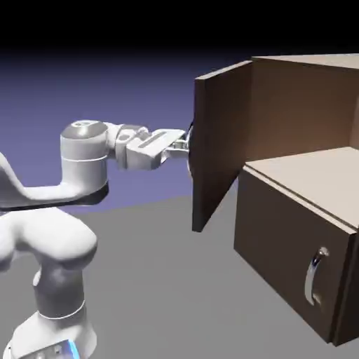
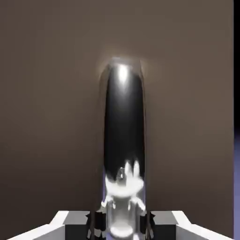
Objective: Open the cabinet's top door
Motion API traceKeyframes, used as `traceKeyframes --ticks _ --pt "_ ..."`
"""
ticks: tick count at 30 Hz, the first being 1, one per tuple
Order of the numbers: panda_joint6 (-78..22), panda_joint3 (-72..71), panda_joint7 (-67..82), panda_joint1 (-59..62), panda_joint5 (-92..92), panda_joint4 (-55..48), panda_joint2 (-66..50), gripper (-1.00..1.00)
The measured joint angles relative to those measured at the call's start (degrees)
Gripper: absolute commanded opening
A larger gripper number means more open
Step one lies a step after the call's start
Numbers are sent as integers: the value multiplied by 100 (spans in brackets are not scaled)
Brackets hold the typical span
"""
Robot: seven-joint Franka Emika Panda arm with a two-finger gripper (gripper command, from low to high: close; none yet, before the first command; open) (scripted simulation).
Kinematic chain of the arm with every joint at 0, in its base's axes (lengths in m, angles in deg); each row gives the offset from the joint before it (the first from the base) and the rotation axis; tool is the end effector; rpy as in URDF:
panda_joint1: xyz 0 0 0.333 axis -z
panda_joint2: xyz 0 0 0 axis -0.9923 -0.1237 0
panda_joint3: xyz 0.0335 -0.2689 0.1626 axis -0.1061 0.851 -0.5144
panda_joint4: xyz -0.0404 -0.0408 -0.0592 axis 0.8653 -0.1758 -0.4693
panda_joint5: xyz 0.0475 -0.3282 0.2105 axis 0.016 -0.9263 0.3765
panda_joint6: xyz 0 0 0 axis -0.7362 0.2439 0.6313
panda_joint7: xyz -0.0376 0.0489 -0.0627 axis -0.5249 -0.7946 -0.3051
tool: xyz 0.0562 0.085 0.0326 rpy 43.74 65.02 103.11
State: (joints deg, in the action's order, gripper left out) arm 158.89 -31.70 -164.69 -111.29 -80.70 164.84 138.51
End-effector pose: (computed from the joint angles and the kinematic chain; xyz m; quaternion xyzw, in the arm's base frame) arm 0.2233 0.0269 0.5062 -0.5001 0.4998 -0.7072 0.0002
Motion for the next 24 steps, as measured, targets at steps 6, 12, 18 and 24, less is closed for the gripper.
traceKeyframes --ticks 6,12,18,24 --pt "-880 -1246 -252 -204 1271 -240 -496 -100" --pt "-1831 -2493 -638 -141 2533 -825 -1389 -100" --pt "-2896 -3739 -1104 392 3656 -1827 -2561 -100" --pt "-4005 -4934 -1580 1329 4426 -3069 -3722 -100"
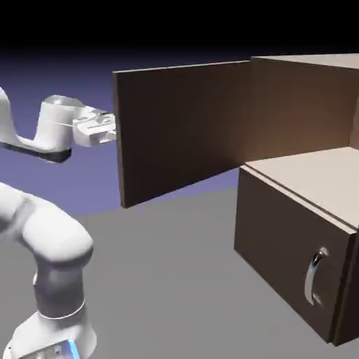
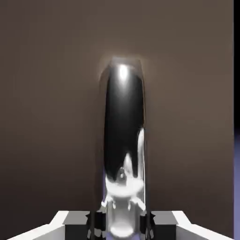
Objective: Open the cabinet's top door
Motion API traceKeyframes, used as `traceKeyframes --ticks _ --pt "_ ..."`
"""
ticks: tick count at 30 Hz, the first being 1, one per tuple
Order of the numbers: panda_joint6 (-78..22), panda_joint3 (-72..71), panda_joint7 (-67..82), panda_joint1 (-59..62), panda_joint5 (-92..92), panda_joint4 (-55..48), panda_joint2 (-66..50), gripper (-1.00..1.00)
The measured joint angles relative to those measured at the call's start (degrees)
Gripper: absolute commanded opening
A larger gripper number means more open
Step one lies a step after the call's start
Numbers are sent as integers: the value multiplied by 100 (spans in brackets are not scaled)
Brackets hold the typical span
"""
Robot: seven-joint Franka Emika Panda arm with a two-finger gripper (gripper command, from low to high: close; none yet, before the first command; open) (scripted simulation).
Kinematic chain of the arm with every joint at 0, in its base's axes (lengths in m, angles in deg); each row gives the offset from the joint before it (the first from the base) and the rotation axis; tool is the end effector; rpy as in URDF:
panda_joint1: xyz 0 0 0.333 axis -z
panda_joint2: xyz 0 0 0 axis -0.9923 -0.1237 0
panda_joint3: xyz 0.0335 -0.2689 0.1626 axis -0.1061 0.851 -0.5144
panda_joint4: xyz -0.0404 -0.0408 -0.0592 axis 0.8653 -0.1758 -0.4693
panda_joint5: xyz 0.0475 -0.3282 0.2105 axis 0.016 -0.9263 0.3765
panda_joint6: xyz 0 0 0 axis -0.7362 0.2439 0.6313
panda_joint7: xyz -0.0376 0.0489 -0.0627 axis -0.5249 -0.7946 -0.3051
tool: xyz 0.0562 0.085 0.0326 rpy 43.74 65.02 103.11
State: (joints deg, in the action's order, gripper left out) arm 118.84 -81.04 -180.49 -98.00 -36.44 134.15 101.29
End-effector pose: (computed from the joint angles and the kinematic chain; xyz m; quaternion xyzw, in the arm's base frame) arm 0.1833 0.2282 0.5062 0.3661 -0.6049 0.6867 0.1688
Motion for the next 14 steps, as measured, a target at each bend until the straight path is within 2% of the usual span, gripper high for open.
traceKeyframes --ticks 8,14 --pt "-1343 -1630 -634 1564 533 -1575 -1275 -100" --pt "-1936 -2840 -903 2809 741 -2377 -1716 -100"
